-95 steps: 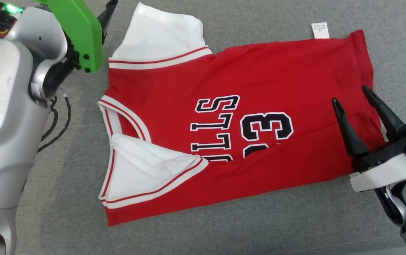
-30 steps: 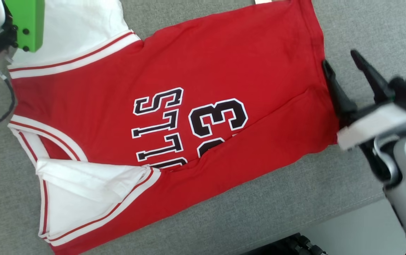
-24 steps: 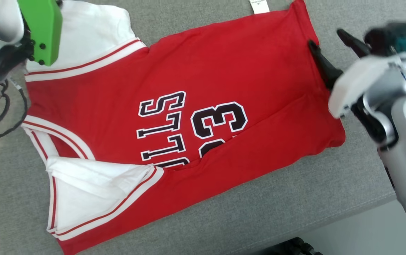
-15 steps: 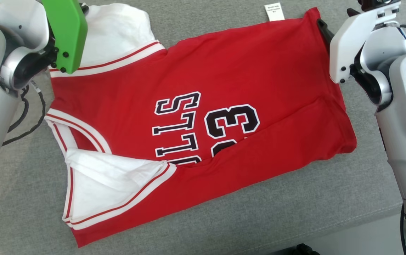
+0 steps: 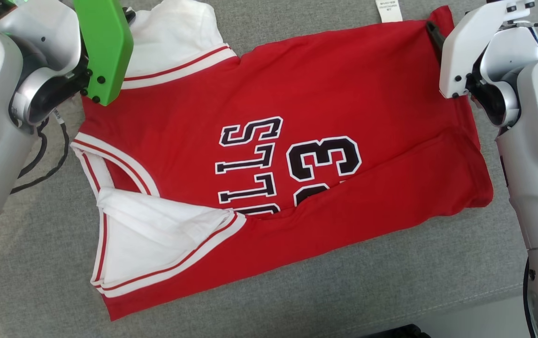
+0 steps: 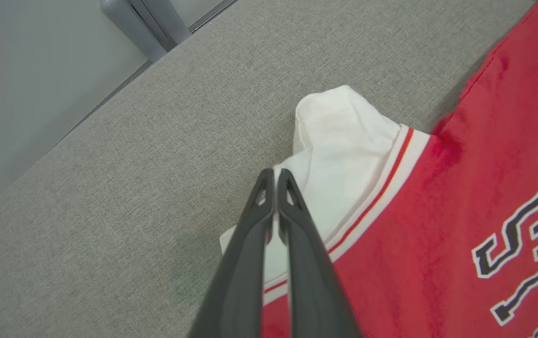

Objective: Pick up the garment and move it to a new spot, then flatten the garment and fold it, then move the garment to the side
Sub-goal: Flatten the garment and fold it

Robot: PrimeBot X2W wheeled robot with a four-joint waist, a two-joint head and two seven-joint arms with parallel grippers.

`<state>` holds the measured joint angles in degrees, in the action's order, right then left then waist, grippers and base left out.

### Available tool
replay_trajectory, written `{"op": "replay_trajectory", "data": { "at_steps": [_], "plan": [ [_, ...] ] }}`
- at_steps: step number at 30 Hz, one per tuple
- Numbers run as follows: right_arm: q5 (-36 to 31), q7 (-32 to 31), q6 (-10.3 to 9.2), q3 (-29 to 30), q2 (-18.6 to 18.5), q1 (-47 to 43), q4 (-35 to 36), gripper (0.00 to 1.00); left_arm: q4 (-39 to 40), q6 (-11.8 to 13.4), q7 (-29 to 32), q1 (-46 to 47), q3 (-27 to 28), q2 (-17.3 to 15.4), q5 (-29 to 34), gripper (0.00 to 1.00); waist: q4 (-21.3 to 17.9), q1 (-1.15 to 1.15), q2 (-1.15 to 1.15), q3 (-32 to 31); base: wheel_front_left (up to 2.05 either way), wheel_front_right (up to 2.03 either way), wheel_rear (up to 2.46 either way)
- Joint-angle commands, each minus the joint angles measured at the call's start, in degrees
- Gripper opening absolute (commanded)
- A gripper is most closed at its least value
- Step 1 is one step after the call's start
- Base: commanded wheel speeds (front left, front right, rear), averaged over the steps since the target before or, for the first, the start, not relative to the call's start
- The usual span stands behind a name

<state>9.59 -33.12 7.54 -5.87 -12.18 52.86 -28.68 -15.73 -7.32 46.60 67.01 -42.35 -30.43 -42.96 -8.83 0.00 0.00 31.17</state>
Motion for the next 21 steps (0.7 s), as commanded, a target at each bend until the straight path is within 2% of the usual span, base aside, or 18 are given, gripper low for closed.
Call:
{"op": "replay_trajectory", "data": {
  "at_steps": [1, 5, 6, 7, 10, 14, 21],
  "plan": [
    [0.4, 0.7, -0.11, -0.1, 0.0, 0.8, -0.4, 1.00, 0.2, -0.2, 0.3, 0.6, -0.1, -0.7, -0.3, 0.00, 0.1, 0.00, 0.00, 0.3, 0.00, 0.00, 0.00],
    [1.0, 1.9, -0.11, -0.8, -0.1, 1.7, -1.4, 0.94, 0.4, -0.2, 0.4, 0.9, -0.3, -1.2, -0.5, 0.00, 0.3, 0.00, 0.00, 0.6, 0.00, 0.00, 0.00],
    [1.0, 2.1, -0.11, -0.9, -0.1, 1.9, -1.7, 0.87, 0.5, -0.2, 0.4, 1.0, -0.3, -1.3, -0.5, 0.00, 0.4, 0.00, 0.00, 0.6, 0.00, 0.00, 0.00],
    [1.1, 2.3, -0.11, -1.0, -0.2, 2.1, -2.0, 0.73, 0.4, -0.2, 0.4, 1.0, -0.4, -1.3, -0.6, 0.00, 0.5, 0.00, 0.00, 0.7, 0.00, 0.00, 0.00],
    [1.2, 2.6, -0.11, -1.5, -0.6, 2.6, -2.6, 0.58, 0.7, -0.2, 0.4, 1.5, -0.5, -1.2, -0.6, 0.00, 0.9, 0.00, 0.00, 1.1, 0.00, 0.00, 0.00],
    [1.5, 3.3, -0.11, -2.1, -1.0, 3.1, -3.3, 0.00, 0.7, -0.2, 0.0, 1.6, -0.6, -1.6, -0.6, 0.00, 1.3, 0.00, 0.00, 1.4, 0.00, 0.00, 0.00],
    [2.2, 5.2, -0.11, -3.1, -1.9, 3.8, -3.1, 0.00, 1.2, -0.2, -2.8, 1.5, -0.9, -2.1, -0.5, 0.00, 1.5, 0.00, 0.00, 1.0, 0.00, 0.00, 0.00]
  ]
}}
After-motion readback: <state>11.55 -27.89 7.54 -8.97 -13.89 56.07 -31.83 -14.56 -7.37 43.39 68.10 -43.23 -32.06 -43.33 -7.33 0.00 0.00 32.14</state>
